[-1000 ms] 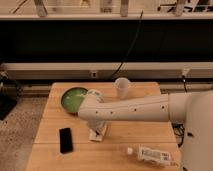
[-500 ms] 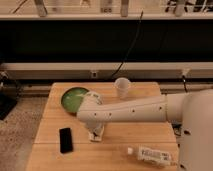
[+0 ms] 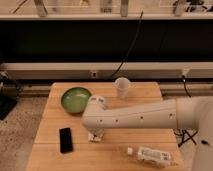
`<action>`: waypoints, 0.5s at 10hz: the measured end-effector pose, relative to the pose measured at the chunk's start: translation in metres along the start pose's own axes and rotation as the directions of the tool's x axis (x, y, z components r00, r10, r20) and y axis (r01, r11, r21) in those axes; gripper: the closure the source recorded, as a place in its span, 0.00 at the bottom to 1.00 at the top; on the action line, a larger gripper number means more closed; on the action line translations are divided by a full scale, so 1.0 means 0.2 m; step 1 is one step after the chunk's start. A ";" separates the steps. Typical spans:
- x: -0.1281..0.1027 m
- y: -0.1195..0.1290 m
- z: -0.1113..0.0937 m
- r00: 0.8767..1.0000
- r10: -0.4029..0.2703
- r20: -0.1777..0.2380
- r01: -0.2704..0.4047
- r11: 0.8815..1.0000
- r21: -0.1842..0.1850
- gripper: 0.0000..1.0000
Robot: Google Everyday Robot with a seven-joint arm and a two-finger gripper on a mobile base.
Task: Place the pepper on the white sponge
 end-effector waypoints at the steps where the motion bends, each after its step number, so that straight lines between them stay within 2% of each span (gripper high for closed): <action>1: -0.01 -0.01 -0.02 1.000 -0.001 -0.007 0.001 1.000 0.015 0.98; 5: -0.02 -0.05 -0.03 1.000 -0.014 -0.013 0.014 0.999 0.037 0.98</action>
